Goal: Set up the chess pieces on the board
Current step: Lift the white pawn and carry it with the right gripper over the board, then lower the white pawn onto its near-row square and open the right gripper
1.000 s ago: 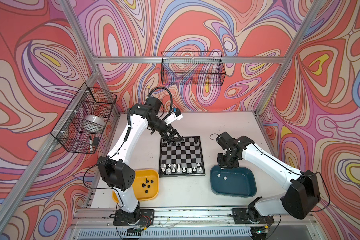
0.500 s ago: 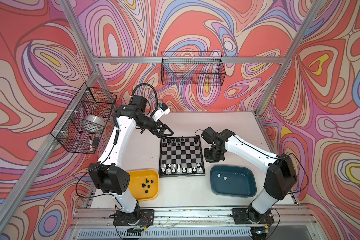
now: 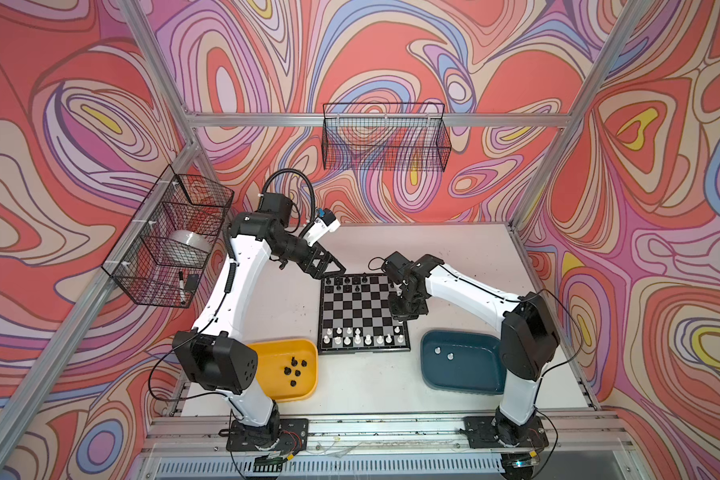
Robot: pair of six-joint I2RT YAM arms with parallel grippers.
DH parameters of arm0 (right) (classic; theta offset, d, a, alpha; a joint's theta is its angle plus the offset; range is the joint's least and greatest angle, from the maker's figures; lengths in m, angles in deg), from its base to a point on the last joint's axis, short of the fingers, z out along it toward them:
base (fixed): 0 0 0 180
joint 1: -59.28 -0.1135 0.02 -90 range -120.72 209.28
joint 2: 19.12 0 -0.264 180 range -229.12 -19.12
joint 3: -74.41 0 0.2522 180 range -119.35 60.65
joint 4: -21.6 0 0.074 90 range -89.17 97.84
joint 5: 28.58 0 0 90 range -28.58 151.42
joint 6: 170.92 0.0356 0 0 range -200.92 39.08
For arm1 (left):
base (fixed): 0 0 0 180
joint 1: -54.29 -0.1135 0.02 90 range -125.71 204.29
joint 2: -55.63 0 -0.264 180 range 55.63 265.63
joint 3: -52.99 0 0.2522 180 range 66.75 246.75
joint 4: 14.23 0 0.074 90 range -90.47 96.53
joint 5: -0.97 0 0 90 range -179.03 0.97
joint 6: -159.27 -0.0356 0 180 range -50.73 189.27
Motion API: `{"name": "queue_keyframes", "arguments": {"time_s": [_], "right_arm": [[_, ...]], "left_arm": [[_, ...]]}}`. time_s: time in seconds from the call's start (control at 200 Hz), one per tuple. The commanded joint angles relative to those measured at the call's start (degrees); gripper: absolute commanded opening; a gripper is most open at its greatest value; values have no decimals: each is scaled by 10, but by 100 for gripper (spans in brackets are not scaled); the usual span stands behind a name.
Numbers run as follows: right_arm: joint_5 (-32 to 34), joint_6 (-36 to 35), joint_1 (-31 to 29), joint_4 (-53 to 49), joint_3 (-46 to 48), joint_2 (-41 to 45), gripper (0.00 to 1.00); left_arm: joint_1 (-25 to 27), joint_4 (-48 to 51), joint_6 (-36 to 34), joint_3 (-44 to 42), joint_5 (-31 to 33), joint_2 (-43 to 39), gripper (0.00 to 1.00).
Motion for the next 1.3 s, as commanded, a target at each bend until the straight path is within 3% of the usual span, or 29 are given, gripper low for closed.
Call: {"name": "queue_keyframes", "arguments": {"time_s": [0.0,0.105,0.215,0.591,1.292], "right_arm": [[-10,-8,-9,7,-15,-17,9],[-14,-10,-14,11,-23,-31,9],[-16,-13,-18,13,-34,-45,9],[-28,-13,-26,32,-28,-63,9],[-10,-9,-32,38,-11,-82,9]], "left_arm": [[-26,48,-45,-12,3,-22,93],[-50,83,-90,-28,-29,-32,92],[-57,86,-103,-54,-17,-39,92],[-61,35,-66,-121,-30,-42,90],[-64,62,-88,-92,0,-50,92]]}}
